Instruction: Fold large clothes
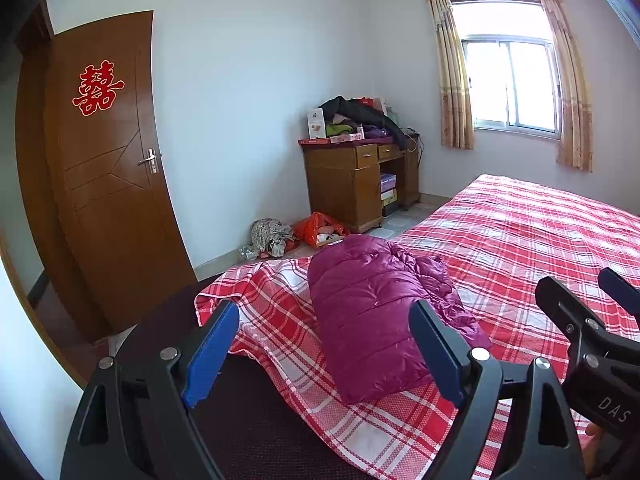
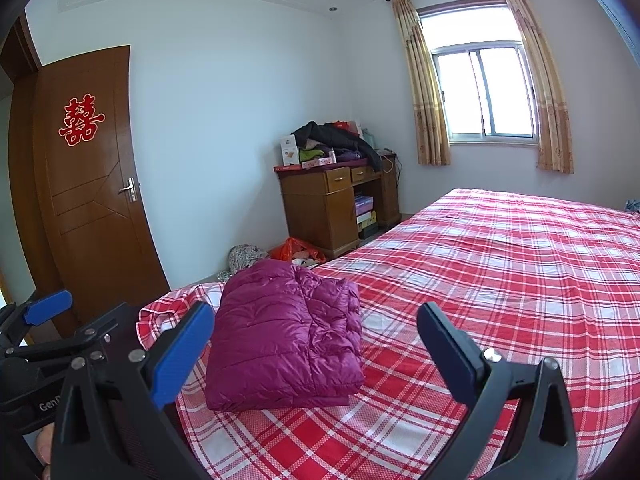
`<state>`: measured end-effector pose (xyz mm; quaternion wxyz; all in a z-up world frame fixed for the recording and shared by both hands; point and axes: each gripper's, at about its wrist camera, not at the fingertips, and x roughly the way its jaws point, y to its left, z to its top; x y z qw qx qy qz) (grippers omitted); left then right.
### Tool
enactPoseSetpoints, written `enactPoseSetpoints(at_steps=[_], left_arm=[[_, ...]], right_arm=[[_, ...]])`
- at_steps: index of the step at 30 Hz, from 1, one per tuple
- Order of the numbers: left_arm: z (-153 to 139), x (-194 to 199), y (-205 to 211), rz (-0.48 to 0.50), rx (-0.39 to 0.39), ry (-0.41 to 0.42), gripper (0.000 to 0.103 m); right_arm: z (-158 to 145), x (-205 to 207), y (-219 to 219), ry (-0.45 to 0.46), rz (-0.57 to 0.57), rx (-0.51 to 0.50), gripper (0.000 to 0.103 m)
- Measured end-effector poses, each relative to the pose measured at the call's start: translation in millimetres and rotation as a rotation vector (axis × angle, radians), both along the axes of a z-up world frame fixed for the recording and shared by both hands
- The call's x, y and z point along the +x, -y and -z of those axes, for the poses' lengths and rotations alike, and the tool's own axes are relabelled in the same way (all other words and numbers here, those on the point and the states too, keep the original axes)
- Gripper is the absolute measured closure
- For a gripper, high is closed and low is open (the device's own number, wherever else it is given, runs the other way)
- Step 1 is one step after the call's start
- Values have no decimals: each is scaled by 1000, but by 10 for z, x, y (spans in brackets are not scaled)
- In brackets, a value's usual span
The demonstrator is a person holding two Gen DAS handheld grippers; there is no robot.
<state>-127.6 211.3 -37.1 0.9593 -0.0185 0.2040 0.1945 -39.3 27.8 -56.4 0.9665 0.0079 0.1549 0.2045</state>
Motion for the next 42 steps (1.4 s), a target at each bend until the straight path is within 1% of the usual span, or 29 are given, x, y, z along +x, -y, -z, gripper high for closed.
enactPoseSetpoints(at_steps=[19, 30, 37, 42], left_arm=[[-7, 23, -10, 7, -6, -14, 15], [3, 33, -15, 4, -2, -13, 15], [-10, 35, 16, 8, 22, -7, 15], [-6, 51, -6, -27, 26, -14, 15]], right_arm=[[10, 7, 28, -7, 7, 8, 0], [-8, -11, 75, 6, 33, 13, 0], [-6, -15, 78, 8, 33, 7, 0], [-13, -22, 74, 13, 40, 0, 0]])
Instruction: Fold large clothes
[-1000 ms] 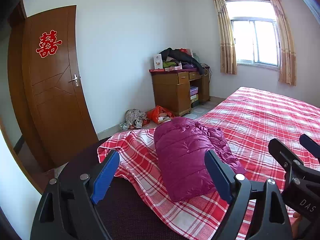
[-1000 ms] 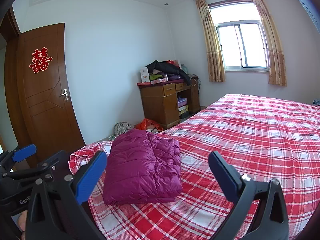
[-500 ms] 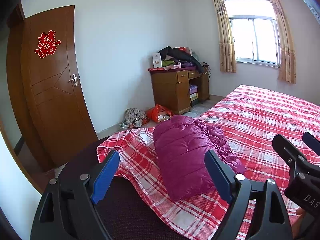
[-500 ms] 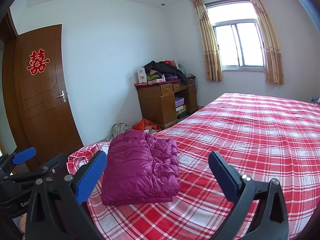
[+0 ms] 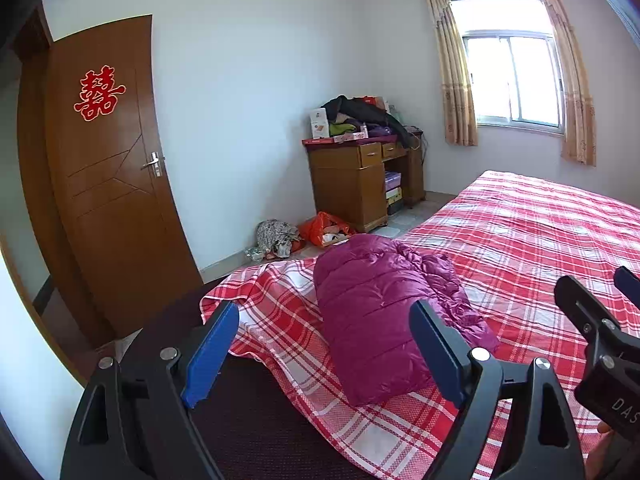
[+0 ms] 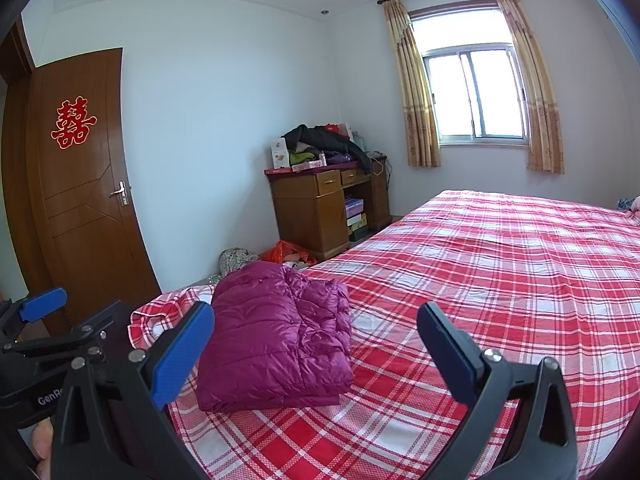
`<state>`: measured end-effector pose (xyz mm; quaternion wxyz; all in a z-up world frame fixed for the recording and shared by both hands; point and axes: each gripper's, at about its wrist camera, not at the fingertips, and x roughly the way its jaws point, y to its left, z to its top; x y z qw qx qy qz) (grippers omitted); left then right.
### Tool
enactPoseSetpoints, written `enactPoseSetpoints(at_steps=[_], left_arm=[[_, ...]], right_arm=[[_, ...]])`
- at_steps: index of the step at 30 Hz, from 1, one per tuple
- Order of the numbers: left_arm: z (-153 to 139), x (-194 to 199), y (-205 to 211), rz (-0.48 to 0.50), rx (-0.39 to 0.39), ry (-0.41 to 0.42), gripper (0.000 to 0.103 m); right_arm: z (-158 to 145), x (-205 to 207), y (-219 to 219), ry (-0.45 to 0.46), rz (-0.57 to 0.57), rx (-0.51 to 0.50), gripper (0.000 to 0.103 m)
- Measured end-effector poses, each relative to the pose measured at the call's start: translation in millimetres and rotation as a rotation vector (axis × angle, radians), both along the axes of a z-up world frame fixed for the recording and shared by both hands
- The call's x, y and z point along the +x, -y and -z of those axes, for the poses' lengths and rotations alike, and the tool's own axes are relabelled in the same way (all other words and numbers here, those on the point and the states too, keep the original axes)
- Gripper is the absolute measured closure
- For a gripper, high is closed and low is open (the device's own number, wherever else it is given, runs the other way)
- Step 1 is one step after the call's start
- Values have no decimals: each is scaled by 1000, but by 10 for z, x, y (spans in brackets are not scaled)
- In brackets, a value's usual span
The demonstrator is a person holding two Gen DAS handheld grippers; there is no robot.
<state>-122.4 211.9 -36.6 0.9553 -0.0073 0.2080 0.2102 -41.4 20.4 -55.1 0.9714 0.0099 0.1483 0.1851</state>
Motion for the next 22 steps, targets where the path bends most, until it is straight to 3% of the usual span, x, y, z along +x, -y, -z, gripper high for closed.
enactPoseSetpoints(at_steps=[22], left_arm=[[114, 162, -127, 81, -88, -46, 15]], right_arm=[[50, 47, -7, -26, 6, 5, 0]])
